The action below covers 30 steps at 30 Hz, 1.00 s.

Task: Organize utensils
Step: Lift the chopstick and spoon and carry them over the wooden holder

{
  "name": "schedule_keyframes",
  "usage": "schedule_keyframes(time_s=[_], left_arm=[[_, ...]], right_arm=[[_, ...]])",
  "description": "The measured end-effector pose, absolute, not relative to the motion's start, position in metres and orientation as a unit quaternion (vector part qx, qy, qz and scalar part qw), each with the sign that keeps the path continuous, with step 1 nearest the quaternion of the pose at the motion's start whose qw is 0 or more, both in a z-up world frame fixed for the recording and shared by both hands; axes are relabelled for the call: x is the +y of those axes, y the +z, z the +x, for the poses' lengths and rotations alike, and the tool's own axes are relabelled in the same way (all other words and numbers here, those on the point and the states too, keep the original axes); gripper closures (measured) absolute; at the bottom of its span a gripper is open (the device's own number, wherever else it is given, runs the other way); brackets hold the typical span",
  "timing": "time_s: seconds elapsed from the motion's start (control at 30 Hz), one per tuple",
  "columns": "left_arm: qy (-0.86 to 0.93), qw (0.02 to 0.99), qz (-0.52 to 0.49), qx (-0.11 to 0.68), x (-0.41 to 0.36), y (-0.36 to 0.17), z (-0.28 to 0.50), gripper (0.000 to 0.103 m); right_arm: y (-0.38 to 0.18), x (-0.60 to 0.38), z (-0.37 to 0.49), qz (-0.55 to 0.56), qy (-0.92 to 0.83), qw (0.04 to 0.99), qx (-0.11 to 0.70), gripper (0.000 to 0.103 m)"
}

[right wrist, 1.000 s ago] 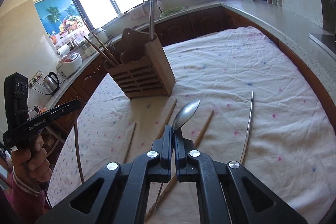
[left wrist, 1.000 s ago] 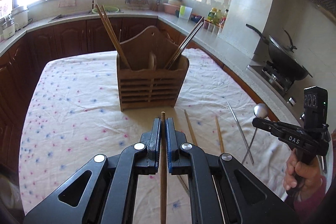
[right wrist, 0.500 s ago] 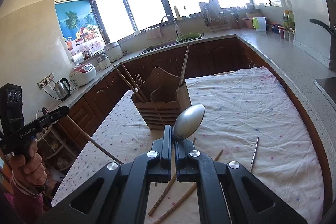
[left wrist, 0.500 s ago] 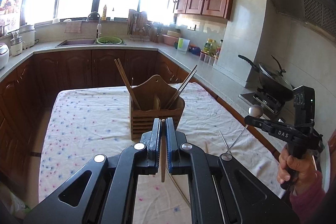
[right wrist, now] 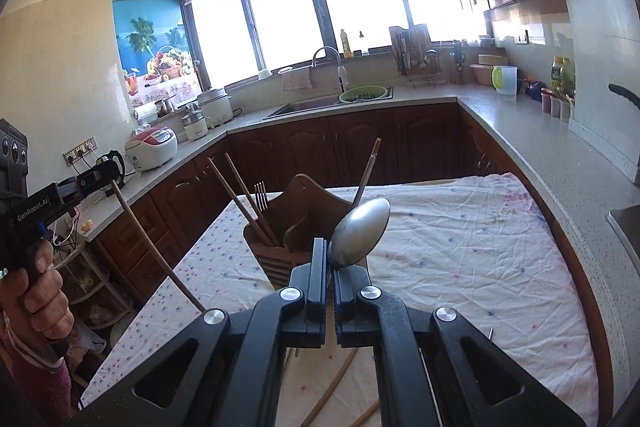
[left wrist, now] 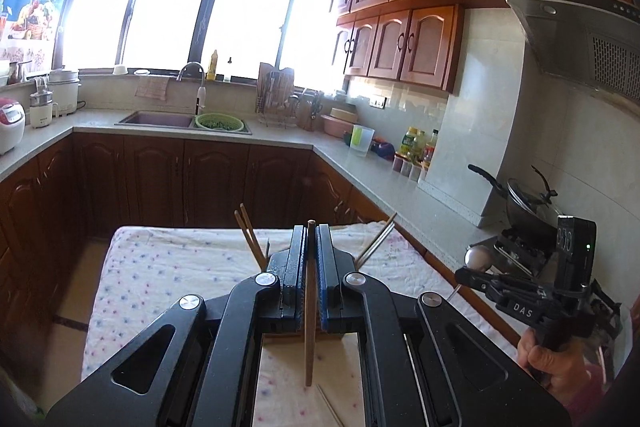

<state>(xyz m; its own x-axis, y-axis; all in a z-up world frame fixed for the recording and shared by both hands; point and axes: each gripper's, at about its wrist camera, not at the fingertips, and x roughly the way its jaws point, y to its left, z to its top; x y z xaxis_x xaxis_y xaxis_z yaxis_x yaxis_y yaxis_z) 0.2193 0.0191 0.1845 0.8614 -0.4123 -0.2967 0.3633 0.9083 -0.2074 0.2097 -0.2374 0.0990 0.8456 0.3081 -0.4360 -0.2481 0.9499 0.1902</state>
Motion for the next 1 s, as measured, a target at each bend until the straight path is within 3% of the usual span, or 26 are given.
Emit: schedule_keyframes(time_s=[0.4, 0.7, 1.0], left_arm=[[-0.156, 0.980, -0.076, 0.095, 0.001, 0.229, 0.295, 0.099], [-0.116, 0.976, -0.109, 0.146, 0.007, 0.159, 0.326, 0.099], [-0.111, 0.968, -0.120, 0.188, 0.012, 0.112, 0.325, 0.098]], right_arm=[[0.137, -0.212, 0.278, 0.032, 0.142, 0.971, 0.190, 0.101], [0.098, -0.189, 0.299, -0.010, 0.114, 0.975, 0.191, 0.100], [0.096, -0.197, 0.292, 0.012, 0.110, 0.980, 0.168, 0.100]])
